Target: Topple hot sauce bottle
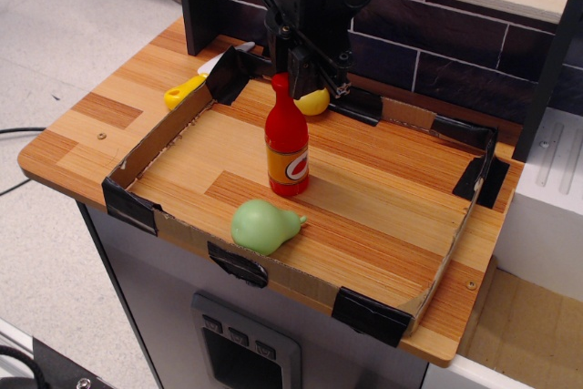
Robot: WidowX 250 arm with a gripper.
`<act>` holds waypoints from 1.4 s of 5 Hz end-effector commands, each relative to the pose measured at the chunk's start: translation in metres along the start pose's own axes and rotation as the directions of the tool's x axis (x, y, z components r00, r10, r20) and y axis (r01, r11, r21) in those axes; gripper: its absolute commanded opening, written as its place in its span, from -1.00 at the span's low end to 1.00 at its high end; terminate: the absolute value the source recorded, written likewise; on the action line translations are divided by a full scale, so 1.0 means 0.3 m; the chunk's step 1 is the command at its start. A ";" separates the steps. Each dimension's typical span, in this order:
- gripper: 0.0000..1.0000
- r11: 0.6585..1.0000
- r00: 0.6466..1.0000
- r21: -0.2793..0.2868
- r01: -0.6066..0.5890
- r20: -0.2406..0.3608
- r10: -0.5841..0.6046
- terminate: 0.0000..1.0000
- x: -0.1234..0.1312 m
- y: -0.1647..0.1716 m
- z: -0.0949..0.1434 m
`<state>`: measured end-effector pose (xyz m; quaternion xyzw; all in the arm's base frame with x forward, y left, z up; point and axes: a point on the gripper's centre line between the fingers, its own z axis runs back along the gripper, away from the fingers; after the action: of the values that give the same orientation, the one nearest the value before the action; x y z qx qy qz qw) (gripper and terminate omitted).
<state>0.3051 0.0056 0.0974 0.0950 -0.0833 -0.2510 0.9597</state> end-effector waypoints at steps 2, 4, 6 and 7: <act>-1.00 0.987 0.988 0.075 0.142 -0.077 -0.137 -1.00 0.028 0.066 0.053; -1.00 0.968 0.970 0.135 0.210 -0.150 -0.189 -1.00 0.029 0.030 -0.020; -1.00 0.976 0.978 0.065 0.206 -0.023 -0.205 -1.00 0.090 -0.012 -0.035; -1.00 0.980 0.977 0.045 0.191 0.083 -0.194 -1.00 0.121 -0.038 -0.059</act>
<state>0.3244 -0.0193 0.0591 0.0964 -0.0910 -0.3464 0.9287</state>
